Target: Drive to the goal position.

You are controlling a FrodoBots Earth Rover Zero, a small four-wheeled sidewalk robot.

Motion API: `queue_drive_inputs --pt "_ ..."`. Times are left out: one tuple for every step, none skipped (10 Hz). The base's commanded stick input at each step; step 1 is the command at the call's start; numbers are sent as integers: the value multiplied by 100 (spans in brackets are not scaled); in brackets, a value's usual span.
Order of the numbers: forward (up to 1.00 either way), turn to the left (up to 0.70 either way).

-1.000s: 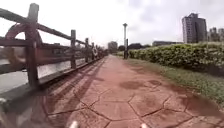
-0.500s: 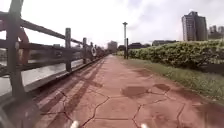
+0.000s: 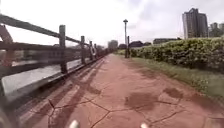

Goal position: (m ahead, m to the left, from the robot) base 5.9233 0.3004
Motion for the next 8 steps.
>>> queue_drive_inputs --pt "70 0" --pt "70 0" --pt "70 0" --pt "70 0" --pt "70 0" --pt "70 0" --pt "70 0" --pt "70 0"
